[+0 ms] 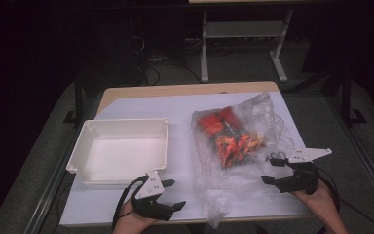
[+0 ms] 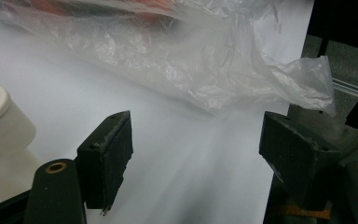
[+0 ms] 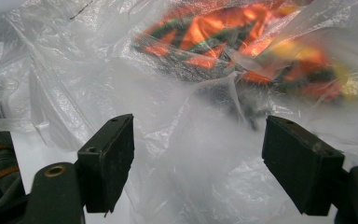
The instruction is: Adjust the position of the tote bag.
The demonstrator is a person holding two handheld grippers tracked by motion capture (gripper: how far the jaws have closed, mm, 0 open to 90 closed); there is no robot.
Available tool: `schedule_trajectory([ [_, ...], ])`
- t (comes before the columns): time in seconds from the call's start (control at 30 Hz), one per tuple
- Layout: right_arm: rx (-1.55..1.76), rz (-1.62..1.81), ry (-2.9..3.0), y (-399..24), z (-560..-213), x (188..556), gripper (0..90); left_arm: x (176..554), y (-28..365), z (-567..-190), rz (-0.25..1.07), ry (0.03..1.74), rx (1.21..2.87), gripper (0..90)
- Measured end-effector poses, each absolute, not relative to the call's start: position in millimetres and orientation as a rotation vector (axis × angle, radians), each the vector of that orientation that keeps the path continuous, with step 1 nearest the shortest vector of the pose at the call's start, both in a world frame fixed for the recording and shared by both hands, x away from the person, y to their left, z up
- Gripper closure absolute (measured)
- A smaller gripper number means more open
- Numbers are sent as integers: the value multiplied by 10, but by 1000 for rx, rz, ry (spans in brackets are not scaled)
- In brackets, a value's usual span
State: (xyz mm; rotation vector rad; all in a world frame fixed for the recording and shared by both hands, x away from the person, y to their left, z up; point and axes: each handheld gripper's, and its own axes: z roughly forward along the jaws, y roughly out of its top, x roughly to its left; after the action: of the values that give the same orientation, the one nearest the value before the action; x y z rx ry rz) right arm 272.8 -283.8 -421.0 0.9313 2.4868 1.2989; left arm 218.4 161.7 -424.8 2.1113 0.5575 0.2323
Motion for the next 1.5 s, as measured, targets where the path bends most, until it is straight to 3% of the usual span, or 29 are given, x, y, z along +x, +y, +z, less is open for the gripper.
schedule_trajectory([
  [0.33, 924, 1314, 2497, -2867, -4204, 2723, 242, 2177, 1653, -4208, 196, 540, 2114, 260],
  [0.7, 885, 1330, 2502, -2897, -4101, 2726, 239, 2297, 1559, -3940, 139, 389, 2168, 260],
  [1.13, 864, 1336, 2521, -2939, -4089, 2738, 238, 2605, 1129, -3644, 96, 215, 2282, 248],
  [1.5, 865, 1345, 2517, -2962, -4084, 2769, 239, 2888, 686, -3678, 40, 106, 2390, 249],
])
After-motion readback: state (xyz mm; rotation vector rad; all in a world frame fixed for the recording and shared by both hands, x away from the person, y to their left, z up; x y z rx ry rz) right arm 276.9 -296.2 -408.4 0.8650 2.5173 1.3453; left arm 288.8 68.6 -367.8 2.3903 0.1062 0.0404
